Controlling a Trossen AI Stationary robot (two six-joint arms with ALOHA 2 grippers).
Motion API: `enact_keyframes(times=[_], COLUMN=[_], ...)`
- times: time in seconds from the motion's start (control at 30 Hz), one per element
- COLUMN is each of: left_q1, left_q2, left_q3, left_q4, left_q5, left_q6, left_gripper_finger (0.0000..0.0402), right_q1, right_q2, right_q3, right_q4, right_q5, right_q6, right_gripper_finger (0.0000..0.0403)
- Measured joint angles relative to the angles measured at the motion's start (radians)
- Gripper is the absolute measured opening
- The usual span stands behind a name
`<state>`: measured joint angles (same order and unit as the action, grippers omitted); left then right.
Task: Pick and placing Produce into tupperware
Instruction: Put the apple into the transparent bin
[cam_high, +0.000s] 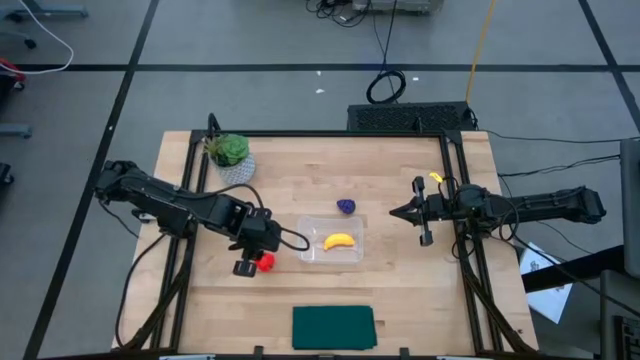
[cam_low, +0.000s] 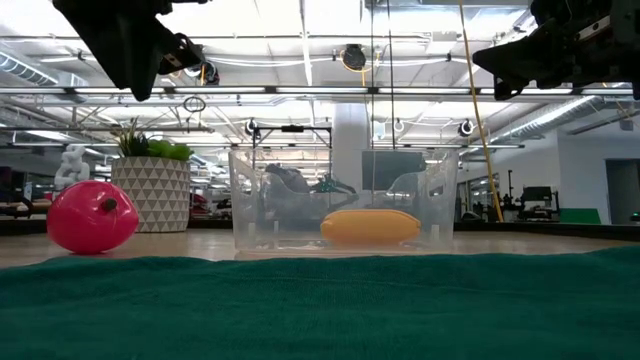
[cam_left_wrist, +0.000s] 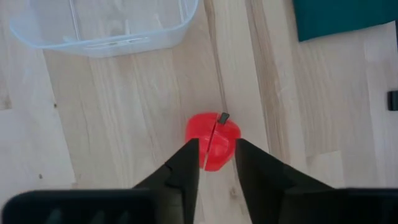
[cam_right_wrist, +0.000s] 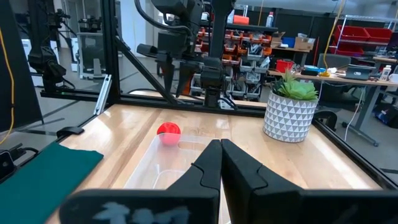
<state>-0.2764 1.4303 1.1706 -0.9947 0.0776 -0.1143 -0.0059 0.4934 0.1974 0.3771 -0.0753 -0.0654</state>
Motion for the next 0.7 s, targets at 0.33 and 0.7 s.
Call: enact_keyframes(times=[0.33, 0.7], left_q1=[0.0, -0.018], left_q2=[0.0, 0.0], left_q3=[0.0, 0.0], left_q4=[0.0, 0.0], left_q5=[0.0, -0.038], left_q6=[0.005, 0.01], left_gripper_finger=[0.0182, 0.0258], right_q1=[0.0, 0.0], right_q2=[0.0, 0.0], right_q3=[0.0, 0.0], right_q4=[0.0, 0.0], right_q5=[0.0, 0.0], right_q6=[0.0, 0.0], right_gripper_finger=[0.0, 0.0])
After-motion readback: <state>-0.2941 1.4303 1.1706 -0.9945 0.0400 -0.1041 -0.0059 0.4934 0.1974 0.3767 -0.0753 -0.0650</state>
